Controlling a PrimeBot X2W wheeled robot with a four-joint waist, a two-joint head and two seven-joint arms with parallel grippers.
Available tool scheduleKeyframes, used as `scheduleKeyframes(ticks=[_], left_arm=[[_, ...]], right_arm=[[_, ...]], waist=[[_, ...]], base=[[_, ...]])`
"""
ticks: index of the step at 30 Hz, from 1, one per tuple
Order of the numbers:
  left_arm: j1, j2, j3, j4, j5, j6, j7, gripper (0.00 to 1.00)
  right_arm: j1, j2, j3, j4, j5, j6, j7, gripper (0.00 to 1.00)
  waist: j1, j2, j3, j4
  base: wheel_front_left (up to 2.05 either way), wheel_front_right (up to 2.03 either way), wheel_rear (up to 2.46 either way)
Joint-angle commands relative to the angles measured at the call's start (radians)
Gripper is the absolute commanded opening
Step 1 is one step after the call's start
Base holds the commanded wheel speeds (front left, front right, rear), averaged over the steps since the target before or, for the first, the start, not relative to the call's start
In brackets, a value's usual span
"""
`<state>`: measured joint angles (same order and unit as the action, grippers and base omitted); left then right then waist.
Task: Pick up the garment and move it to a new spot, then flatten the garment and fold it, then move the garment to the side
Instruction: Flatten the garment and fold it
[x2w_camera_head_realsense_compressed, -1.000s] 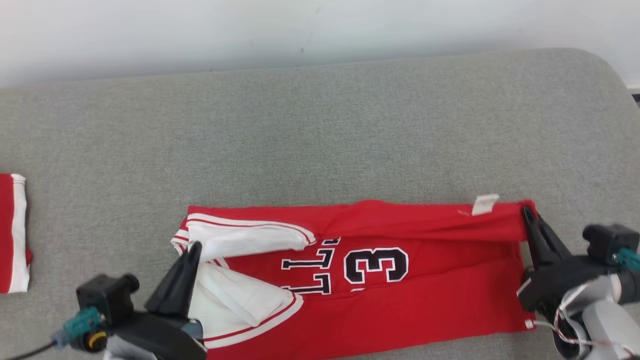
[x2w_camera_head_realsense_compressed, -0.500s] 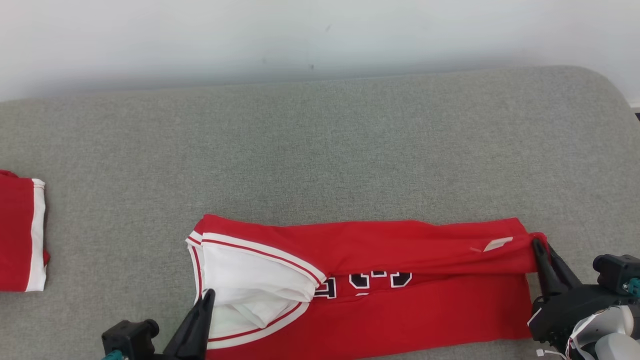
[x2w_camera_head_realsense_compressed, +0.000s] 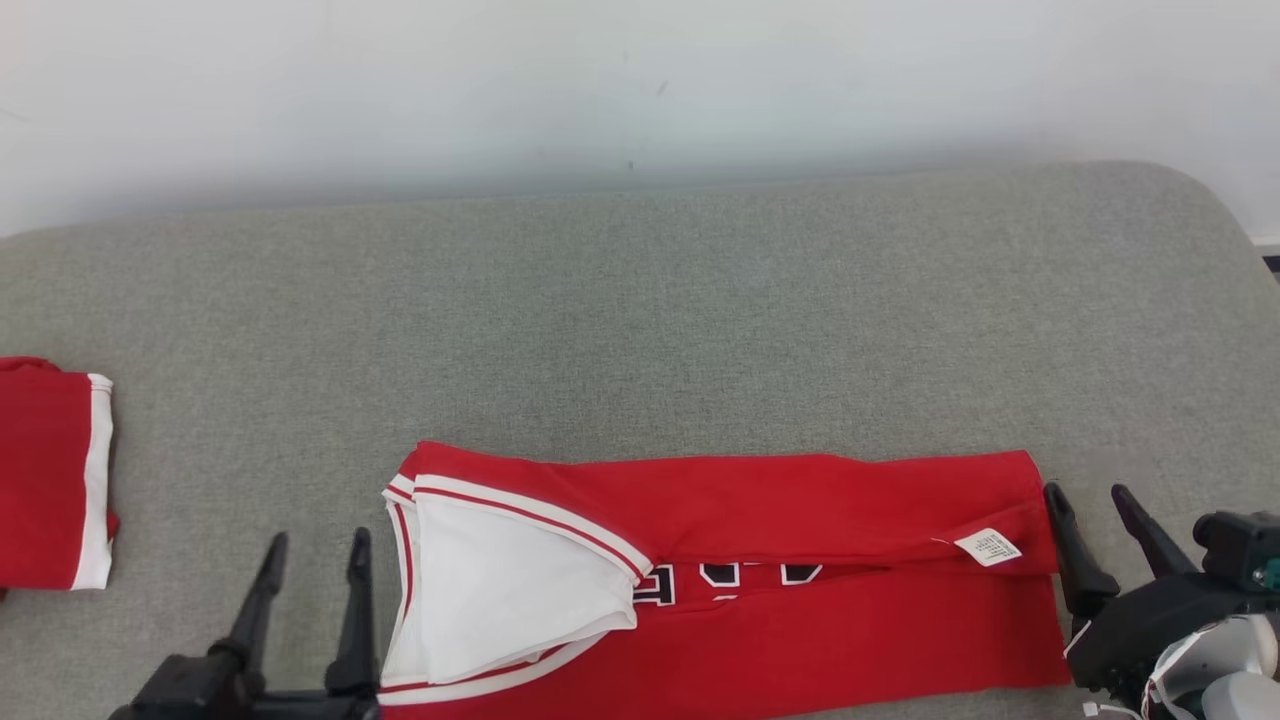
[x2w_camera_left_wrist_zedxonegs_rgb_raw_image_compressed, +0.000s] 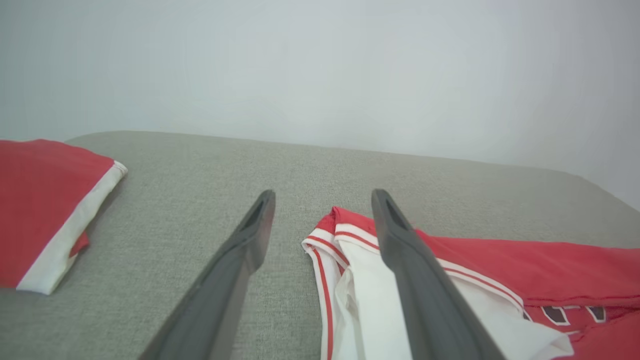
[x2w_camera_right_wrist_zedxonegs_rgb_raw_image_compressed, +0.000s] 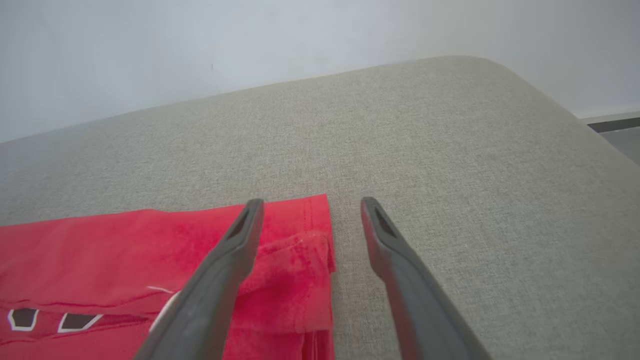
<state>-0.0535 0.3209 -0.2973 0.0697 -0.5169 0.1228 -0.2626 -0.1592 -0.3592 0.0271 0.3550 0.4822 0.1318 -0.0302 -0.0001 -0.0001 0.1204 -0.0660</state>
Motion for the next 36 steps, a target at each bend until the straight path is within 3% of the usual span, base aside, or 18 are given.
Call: scheduleKeyframes(ticks=[1,9,20,21,22,24,30,36], left_arm=[[0.018,-0.008,0.02,-0.008,0.027,-0.003,-0.002,1.0],[0.106,-0.126,0.182,-0.037,0.21,-0.048,-0.002,1.0],[0.132,-0.227,0.294,0.005,0.321,-0.149,-0.002,1.0],[0.131,-0.232,0.3,0.01,0.326,-0.157,-0.002,1.0],[0.128,-0.237,0.307,0.015,0.329,-0.165,-0.002,1.0],[0.127,-0.246,0.314,0.015,0.341,-0.173,-0.002,1.0],[0.115,-0.26,0.345,0.034,0.361,-0.194,-0.002,1.0],[0.114,-0.266,0.367,0.05,0.389,-0.213,-0.002,1.0]], right_arm=[[0.006,0.004,0.0,0.007,-0.009,-0.001,0.004,1.0],[-0.022,0.029,-0.005,0.132,-0.036,-0.001,0.045,1.0],[-0.063,0.054,0.048,0.291,-0.003,-0.001,0.063,1.0],[-0.065,0.052,0.053,0.3,0.001,-0.001,0.066,0.91],[-0.066,0.05,0.058,0.307,0.005,-0.001,0.067,0.48],[-0.073,0.046,0.064,0.324,0.014,-0.001,0.069,0.02],[-0.105,0.016,0.064,0.364,0.035,-0.003,0.05,0.0],[-0.124,-0.063,0.014,0.388,0.036,-0.002,0.001,0.0]], waist=[[0.0001,0.0001,-0.006,0.004],[0.0001,0.0001,-0.03,0.024],[0.0001,0.0001,-0.036,0.048],[0.0001,0.0001,-0.036,0.05],[0.0001,0.0001,-0.036,0.052],[0.0001,0.0001,-0.036,0.054],[0.0001,0.0001,-0.037,0.053],[0.0001,0.0001,-0.045,0.047]], base=[[0.0,0.0,0.0],[0.0,0.0,0.0],[0.0,0.0,0.0],[0.0,0.0,0.0],[0.0,0.0,0.0],[0.0,0.0,0.0],[0.0,0.0,0.0],[0.0,0.0,0.0]])
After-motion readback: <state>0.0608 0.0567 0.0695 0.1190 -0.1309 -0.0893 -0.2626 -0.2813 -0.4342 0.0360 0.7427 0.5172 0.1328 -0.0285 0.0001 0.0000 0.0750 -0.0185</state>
